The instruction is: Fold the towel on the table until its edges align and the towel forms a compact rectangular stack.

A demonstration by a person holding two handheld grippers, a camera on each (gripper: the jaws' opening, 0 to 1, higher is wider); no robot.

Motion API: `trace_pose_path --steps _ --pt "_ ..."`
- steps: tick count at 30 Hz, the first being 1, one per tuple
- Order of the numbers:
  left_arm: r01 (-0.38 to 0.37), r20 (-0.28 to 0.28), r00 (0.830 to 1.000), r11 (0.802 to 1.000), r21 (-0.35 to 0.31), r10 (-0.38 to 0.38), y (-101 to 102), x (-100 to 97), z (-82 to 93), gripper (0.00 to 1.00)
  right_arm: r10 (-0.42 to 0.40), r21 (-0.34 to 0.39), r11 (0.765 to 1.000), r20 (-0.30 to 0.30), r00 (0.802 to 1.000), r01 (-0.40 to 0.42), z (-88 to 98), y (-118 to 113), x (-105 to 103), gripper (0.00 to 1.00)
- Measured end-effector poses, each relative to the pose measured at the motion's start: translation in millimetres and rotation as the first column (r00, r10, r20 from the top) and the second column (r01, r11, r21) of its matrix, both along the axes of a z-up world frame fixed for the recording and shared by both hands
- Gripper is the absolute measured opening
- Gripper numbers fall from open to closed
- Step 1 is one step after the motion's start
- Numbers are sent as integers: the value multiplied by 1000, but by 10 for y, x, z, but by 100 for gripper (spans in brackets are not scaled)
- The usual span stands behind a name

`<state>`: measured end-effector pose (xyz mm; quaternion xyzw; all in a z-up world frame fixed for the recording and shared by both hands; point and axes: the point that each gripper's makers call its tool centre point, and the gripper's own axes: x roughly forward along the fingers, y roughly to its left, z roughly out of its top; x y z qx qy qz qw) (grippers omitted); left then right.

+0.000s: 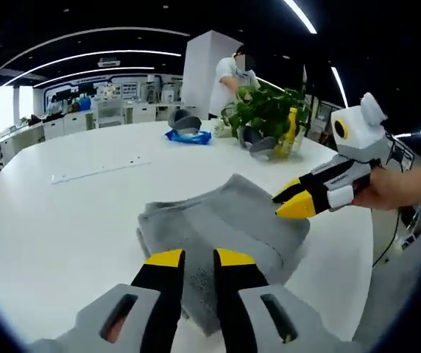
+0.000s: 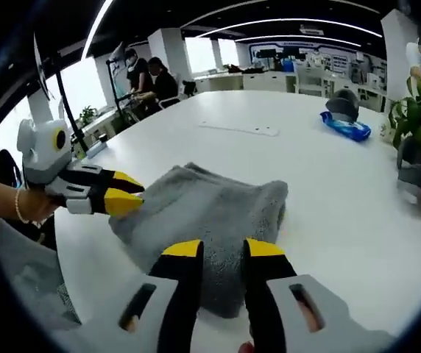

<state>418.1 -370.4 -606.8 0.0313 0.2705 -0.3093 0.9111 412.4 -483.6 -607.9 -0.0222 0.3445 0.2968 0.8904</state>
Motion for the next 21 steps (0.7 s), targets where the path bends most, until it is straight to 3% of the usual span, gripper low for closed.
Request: trace_pose_path --steps 9,18,21 --pt "-13 -33 999 1000 21 14 -7 -53 -212 18 -21 -5 1000 -30 999 21 -173 12 -35 23" --pt "-30 -26 999 998 51 31 -20 26 -314 14 -20 -115 993 -13 1000 18 -315 70 77 17" --pt "-37 -17 999 998 56 38 -14 86 -321 13 -34 -120 992 -15 999 31 -326 69 145 16"
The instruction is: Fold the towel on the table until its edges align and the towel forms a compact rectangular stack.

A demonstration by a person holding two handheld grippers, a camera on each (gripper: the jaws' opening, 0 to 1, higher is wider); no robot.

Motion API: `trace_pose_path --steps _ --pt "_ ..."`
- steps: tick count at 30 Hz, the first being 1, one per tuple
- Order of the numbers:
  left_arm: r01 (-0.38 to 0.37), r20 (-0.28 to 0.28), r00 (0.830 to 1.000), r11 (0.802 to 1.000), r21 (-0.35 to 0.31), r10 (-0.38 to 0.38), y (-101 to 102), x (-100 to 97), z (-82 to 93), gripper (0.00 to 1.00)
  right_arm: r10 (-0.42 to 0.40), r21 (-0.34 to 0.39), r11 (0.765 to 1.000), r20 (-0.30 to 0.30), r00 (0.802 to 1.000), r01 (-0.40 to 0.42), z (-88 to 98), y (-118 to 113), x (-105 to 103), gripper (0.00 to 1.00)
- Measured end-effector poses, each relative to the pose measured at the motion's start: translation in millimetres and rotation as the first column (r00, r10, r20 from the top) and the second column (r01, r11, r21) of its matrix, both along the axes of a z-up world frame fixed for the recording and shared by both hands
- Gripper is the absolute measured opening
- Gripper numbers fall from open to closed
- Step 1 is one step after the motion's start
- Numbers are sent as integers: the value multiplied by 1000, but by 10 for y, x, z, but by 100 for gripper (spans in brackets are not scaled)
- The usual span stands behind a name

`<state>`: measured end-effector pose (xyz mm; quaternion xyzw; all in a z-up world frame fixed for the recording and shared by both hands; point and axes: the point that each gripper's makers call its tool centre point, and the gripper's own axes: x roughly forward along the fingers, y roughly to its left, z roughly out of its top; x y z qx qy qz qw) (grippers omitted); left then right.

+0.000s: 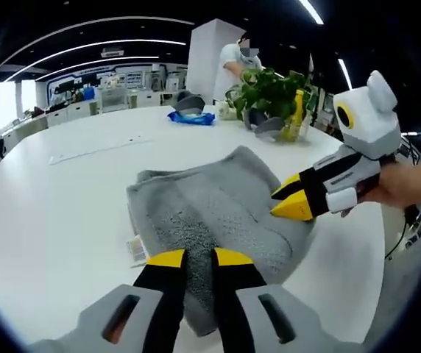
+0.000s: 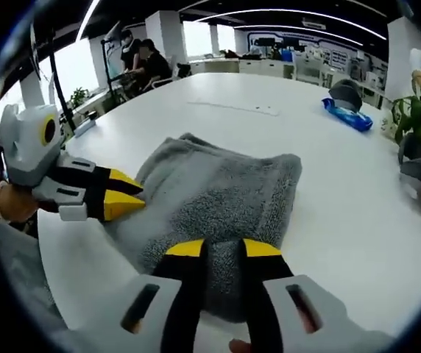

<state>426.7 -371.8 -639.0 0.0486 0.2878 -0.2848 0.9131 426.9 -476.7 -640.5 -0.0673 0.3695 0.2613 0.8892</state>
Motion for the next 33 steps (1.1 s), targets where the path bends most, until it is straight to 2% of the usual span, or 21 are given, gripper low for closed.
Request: trace_pose_path --steps 7,15,20,22,24,26,29,33 --pt "1 25 1000 999 37 -2 -8 251 -1 12 -29 -18 999 12 999 30 -18 -5 217 13" --pt "-9 36 999 999 50 7 -5 429 -8 11 -41 -34 999 5 999 41 -35 -12 419 11" --pt "-50 -4 999 998 46 51 12 403 62 11 -55 -4 998 -1 998 55 52 -48 388 12" --pt "-67 -27 997 998 2 67 13 361 143 10 -73 23 997 -5 997 73 128 -75 362 13" --pt "-91 -49 995 992 -88 87 11 313 301 9 -99 52 994 12 995 98 250 -112 312 10" --pt "-113 -17 994 982 -150 112 45 273 518 10 -99 94 991 24 995 96 366 -85 249 11" --pt "-101 43 993 970 -221 114 64 167 803 17 -98 126 988 61 993 90 583 -88 72 21" --pt "-111 66 989 961 -254 131 162 -33 989 26 -120 196 975 89 989 101 819 -109 -140 29"
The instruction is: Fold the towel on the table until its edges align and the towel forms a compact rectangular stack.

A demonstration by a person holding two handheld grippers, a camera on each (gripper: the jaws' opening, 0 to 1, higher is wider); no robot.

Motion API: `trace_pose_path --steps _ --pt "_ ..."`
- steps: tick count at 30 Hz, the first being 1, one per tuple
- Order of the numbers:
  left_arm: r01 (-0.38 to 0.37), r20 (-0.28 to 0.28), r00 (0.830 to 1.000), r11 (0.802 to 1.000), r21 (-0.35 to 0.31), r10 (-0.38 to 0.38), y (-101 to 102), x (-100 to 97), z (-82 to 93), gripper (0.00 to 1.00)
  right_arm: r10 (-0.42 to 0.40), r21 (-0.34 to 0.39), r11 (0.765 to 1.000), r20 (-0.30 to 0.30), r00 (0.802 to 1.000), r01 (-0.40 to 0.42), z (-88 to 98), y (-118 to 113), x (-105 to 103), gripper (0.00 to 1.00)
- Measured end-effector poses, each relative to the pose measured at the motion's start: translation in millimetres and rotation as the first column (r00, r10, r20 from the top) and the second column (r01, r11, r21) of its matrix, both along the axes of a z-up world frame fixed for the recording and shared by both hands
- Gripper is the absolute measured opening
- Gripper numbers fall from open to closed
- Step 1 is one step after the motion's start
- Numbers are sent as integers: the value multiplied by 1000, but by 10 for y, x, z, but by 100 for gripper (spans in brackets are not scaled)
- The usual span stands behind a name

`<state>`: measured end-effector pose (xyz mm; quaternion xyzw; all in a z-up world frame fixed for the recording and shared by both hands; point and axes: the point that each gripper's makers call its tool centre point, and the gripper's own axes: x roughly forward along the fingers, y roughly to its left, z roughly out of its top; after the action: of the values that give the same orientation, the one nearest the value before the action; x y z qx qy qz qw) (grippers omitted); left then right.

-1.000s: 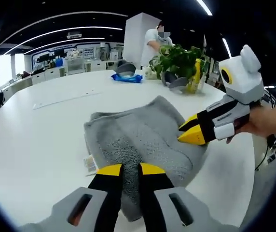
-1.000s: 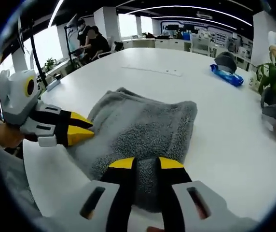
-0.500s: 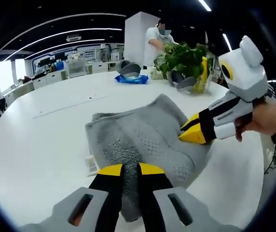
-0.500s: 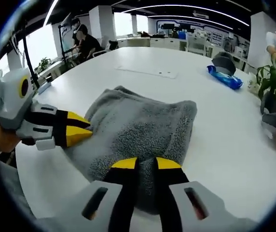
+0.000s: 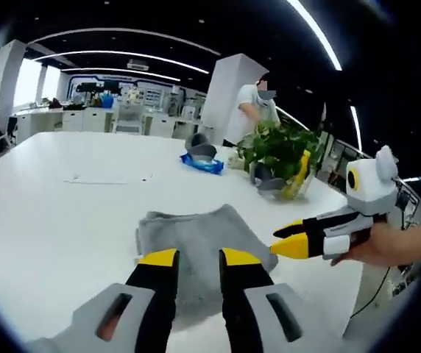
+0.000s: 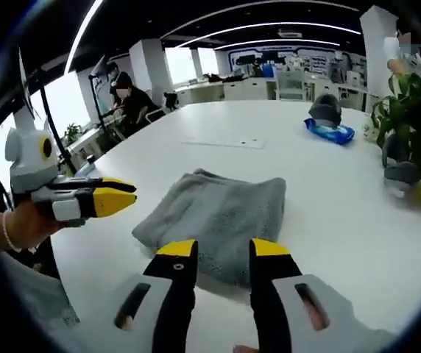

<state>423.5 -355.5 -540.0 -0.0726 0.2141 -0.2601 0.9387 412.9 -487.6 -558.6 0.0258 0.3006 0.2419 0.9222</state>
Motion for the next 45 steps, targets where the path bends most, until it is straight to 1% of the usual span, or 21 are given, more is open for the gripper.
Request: trace_pose_path --steps 5,7,8,9,11,13,16,19,21,23,25,29,31,33,34,35,36,38,39,43,45 --pt "2 24 1000 1000 -15 -2 106 -345 115 35 -35 68 997 63 997 30 273 -64 -287 41" --pt "-3 46 999 1000 -7 4 147 -479 171 43 -39 88 996 86 996 31 337 -73 -358 49" --pt "-11 71 997 1000 5 10 178 -543 213 47 -44 99 994 90 995 36 358 -81 -409 55" --pt "-12 83 997 1000 12 11 192 -586 230 52 -49 107 994 91 995 39 369 -87 -441 62" --pt "-5 87 996 1000 31 2 216 -701 243 57 -60 110 993 89 994 50 364 -108 -525 72" --pt "-14 112 994 999 47 8 249 -788 279 63 -71 95 994 109 991 61 383 -152 -622 75" --pt "-15 119 993 1000 25 12 241 -906 367 70 -107 111 990 140 984 92 438 -222 -705 82" --pt "-47 167 985 999 25 43 265 -959 479 77 -147 121 985 175 974 127 510 -309 -746 88" --pt "-55 187 981 997 58 43 283 -991 474 89 -157 129 983 191 969 134 540 -359 -771 91" --pt "-45 185 983 992 116 23 305 -1030 390 97 -163 137 981 216 963 136 586 -395 -800 92" --pt "-36 172 985 990 135 12 306 -1067 330 100 -168 136 981 243 956 137 610 -431 -824 94" --pt "-39 182 983 991 127 15 313 -1072 282 100 -169 132 982 272 947 137 544 -461 -867 99" --pt "-54 189 981 994 100 34 332 -1023 298 100 -169 133 982 271 948 137 490 -454 -902 99" --pt "-57 192 981 994 90 39 345 -1012 320 100 -154 121 985 281 947 124 535 -415 -890 100" --pt "-58 196 980 994 93 38 350 -1014 324 100 -148 115 986 308 940 117 592 -403 -867 100" --pt "-61 203 978 993 105 39 371 -1015 323 100 -146 113 987 350 925 113 667 -396 -838 100" --pt "-65 200 979 991 118 40 386 -1015 305 100 -143 116 987 354 924 108 668 -392 -843 100" --pt "-75 192 980 988 135 48 411 -1008 271 100 -135 123 987 313 940 101 588 -383 -869 100" --pt "-79 194 980 988 136 52 415 -1014 280 100 -129 120 988 306 943 96 565 -377 -871 100" --pt "-97 194 979 983 154 66 473 -1002 260 100 -114 103 991 320 940 85 576 -345 -863 100" --pt "-102 180 981 983 153 74 499 -998 226 100 -100 93 993 309 946 75 536 -313 -880 100"
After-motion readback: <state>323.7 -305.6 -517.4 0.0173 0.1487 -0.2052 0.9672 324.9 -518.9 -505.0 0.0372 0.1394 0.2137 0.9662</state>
